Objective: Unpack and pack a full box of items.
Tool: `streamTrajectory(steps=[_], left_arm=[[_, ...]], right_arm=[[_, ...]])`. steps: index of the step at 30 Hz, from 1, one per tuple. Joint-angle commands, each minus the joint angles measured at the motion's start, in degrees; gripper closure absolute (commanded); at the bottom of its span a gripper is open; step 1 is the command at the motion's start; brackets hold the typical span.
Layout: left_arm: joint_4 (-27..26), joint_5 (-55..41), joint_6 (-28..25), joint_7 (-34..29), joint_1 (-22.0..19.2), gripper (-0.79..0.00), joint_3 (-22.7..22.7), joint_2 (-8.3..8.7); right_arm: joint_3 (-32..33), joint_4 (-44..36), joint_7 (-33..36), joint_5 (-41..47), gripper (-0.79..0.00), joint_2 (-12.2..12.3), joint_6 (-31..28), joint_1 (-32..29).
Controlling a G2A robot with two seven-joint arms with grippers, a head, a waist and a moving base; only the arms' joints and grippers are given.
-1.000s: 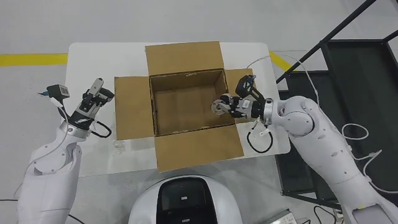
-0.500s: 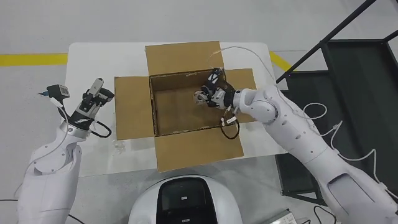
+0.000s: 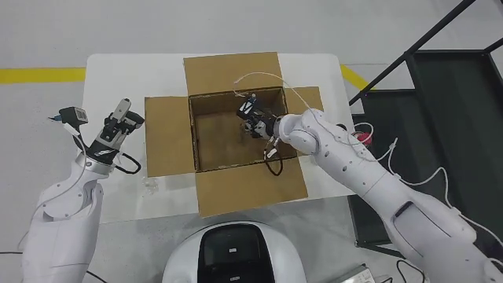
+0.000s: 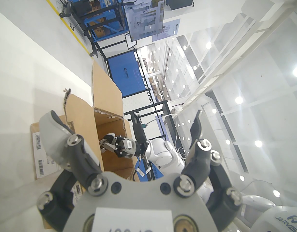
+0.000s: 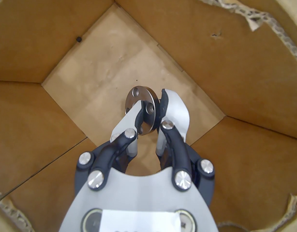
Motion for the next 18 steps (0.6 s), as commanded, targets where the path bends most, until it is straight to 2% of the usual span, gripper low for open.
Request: streamTrajectory(steps=[1,6,7,8,9,10,14,18], left_arm=[[0.0,0.0,0.0,0.0,0.0,-0.785,0.0,0.0],[0.0,0.0,0.0,0.0,0.0,-0.785,0.0,0.0],[0.0,0.0,0.0,0.0,0.0,-0.785,0.0,0.0],[0.0,0.0,0.0,0.0,0.0,-0.785,0.0,0.0],[0.0,0.0,0.0,0.0,0.0,-0.785,0.0,0.0],[0.0,0.0,0.0,0.0,0.0,-0.785,0.0,0.0],[0.0,0.0,0.0,0.0,0.0,-0.785,0.0,0.0],[0.0,0.0,0.0,0.0,0.0,-0.785,0.0,0.0]], right_arm=[[-0.7,1.5,-0.1,-0.3,0.0,-0.6,-0.1,0.4],[-1.6,3.9,-0.4,-2.4,0.0,-1.6,0.1,1.3],[-1.7,4.3,0.0,-2.5,-0.052,-1.8,-0.1,1.4],[-1.6,4.6,0.1,-2.6,-0.289,-1.9,-0.2,1.5],[-1.5,4.7,0.2,-2.8,-0.668,-2.0,-0.3,1.5],[-1.3,4.8,0.2,-2.9,-0.785,-2.0,-0.5,1.5],[0.9,2.7,-1.2,-2.8,-0.785,-1.3,-2.6,0.3],[5.1,-2.9,0.2,-1.7,-0.785,0.7,-6.3,-3.0]])
